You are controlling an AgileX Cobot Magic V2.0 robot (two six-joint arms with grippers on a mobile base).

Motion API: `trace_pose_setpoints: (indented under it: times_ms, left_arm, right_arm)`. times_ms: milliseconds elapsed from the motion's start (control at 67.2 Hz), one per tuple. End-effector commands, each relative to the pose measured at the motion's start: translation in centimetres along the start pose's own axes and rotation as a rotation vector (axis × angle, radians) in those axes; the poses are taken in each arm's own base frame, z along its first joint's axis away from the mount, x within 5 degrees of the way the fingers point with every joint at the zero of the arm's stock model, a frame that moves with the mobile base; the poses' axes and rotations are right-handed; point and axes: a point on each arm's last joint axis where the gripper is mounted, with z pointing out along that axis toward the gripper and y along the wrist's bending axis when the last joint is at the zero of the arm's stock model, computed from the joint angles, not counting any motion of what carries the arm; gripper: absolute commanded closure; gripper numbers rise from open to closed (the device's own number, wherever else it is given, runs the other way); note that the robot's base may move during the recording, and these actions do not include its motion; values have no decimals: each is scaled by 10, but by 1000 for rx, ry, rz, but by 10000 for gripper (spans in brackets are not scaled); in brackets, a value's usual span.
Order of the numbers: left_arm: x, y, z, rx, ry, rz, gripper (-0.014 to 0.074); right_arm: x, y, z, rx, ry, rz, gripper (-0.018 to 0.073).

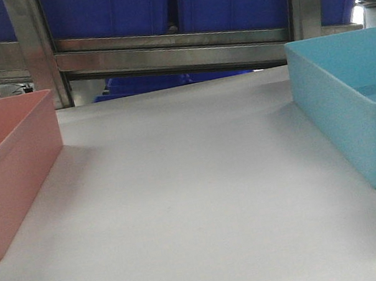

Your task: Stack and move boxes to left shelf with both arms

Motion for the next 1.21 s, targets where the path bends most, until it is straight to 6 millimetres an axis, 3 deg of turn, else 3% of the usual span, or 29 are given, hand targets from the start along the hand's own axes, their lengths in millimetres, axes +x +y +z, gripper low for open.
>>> trace_pose_setpoints:
  times_ms: [0, 700, 878, 1102, 1191]
  left_arm:
    - [1, 0, 0, 5, -72, 2, 586]
    - [-7, 0, -1, 11, -167, 2, 586]
    - [-44, -2, -9, 20, -378, -23, 586]
    - [-124, -7, -9, -5, -264, 112, 577]
    - [-155, -8, 0, -14, -216, 113, 510]
  right_arm:
    - [-16, 0, -3, 1, -134, -7, 504]
    - [-16, 0, -3, 1, -134, -7, 504]
    - [-16, 0, -3, 1, -135, -7, 504]
    - [-16, 0, -3, 1, -135, -7, 504]
    - [-16, 0, -3, 1, -135, -7, 504]
